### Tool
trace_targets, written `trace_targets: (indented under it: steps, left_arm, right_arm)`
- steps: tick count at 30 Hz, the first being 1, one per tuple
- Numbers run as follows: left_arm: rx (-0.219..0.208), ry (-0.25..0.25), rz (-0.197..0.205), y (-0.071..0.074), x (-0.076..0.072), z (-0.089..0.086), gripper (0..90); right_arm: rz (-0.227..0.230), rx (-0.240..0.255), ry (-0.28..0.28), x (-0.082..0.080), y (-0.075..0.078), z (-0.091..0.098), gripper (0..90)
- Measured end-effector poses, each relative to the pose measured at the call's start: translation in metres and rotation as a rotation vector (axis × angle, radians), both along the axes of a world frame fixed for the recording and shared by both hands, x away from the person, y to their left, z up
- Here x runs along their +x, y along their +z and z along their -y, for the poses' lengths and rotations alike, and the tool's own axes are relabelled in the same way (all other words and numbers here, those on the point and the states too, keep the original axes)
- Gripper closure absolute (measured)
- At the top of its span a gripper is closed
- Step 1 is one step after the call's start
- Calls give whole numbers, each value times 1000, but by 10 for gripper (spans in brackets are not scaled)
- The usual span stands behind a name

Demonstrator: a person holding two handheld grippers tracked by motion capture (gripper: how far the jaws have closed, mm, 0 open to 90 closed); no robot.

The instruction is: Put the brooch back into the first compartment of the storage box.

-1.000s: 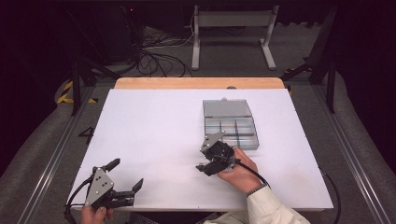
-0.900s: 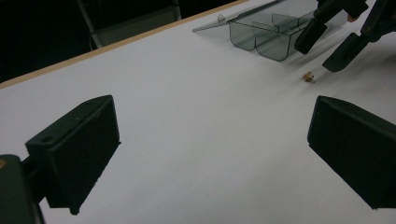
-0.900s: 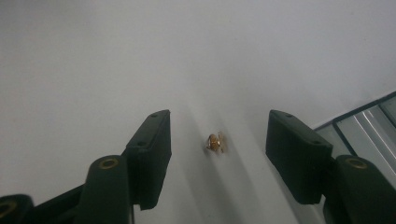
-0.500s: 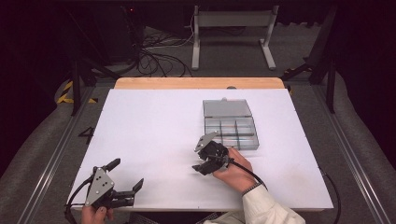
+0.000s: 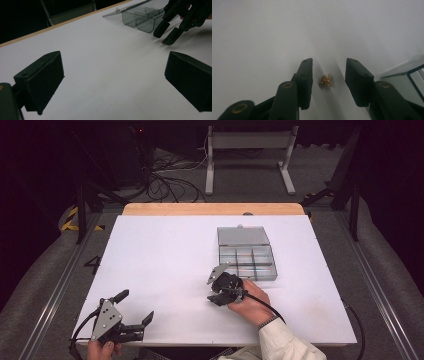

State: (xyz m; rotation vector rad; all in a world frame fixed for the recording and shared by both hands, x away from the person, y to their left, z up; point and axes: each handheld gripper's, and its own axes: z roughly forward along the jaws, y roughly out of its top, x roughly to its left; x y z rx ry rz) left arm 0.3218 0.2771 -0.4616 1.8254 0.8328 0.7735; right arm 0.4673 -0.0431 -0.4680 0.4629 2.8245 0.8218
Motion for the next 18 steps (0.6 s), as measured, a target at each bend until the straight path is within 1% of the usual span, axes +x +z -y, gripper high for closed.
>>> trace_targets:
  steps: [6,9,12,14,15,18]
  left_arm:
    - [-4,0,-2,0,0,0,29]
    - [2,-1,1,0,0,-1,29]
    - [2,-1,2,0,0,-1,29]
    - [2,-2,1,0,0,0,29]
    - [1,-1,2,0,0,0,29]
    - [3,-1,4,0,0,-1,29]
  right_arm:
    - [-6,-12,-5,0,-2,-1,650]
    - [-7,-11,-1,0,-2,-1,684]
    - [-14,-10,2,0,-2,-1,731]
    - [-27,-7,6,1,-2,-1,777]
    - [-34,-3,6,1,-2,-1,783]
    - [-32,-6,4,1,-2,-1,792]
